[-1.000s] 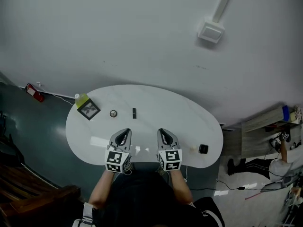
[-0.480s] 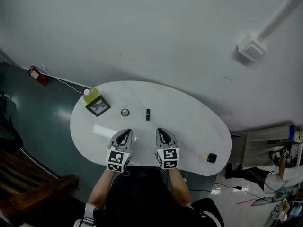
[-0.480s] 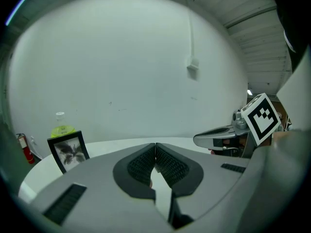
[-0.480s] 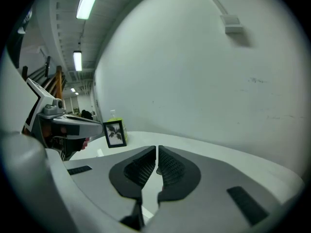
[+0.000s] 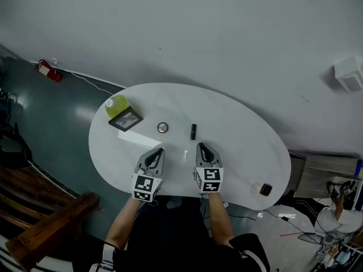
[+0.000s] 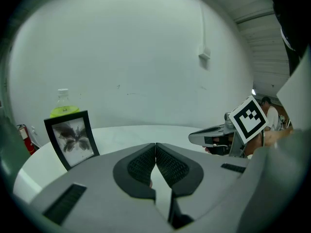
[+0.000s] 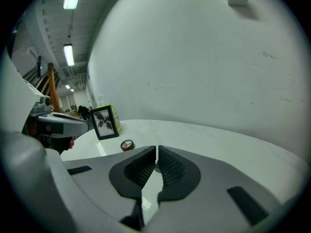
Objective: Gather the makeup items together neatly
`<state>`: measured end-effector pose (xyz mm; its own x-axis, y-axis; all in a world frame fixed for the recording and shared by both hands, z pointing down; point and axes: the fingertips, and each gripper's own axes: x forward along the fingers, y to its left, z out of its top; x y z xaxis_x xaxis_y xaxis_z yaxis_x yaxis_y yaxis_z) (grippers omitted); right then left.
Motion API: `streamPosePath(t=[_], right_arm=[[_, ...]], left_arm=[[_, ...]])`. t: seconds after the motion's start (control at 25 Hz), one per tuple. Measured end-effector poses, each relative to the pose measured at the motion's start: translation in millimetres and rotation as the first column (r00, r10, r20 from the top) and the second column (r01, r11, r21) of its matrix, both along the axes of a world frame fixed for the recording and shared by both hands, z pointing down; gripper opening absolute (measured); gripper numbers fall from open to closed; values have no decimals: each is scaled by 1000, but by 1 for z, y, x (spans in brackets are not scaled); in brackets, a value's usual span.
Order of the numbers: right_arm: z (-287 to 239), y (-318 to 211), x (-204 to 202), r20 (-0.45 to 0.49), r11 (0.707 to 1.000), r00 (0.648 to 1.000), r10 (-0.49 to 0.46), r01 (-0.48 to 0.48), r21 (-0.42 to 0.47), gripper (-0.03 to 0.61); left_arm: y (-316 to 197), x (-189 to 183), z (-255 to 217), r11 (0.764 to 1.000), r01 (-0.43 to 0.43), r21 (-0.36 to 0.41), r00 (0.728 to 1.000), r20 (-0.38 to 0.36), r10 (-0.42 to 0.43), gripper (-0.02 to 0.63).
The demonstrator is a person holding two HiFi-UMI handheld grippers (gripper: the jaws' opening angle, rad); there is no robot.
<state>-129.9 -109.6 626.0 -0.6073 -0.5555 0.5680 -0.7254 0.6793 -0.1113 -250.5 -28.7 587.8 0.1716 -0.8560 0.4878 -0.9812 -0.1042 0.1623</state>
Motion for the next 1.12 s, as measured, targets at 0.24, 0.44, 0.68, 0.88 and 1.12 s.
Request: streamPosePath(t=[0.24,0.44,0.68,0.88,1.12], right_arm=[[31,-14,-13,-29,999,999,22,-23,-41,41],[50,-28,-22,-61,995,996,69,-73,-70,51],[72,-43,-34,-79,986,993,86,-96,-133,186],[84,-47,-38,-103,984,991,85,-100,-150,186],[95,-50,-37,-135,980,985,103,-124,-153,186]], left_arm=[[-10,-15,19,1000,-8,-29,1000,-15,8,20],[-12,-22,27,999,-9,-50,1000,-27,7,20],[-15,-29,32,998,-5,-65,999,-32,3,20],[-15,-36,36,997,2,-74,1000,-31,-4,20],[-12,-43,42,996,13,-89,999,-35,-16,20]])
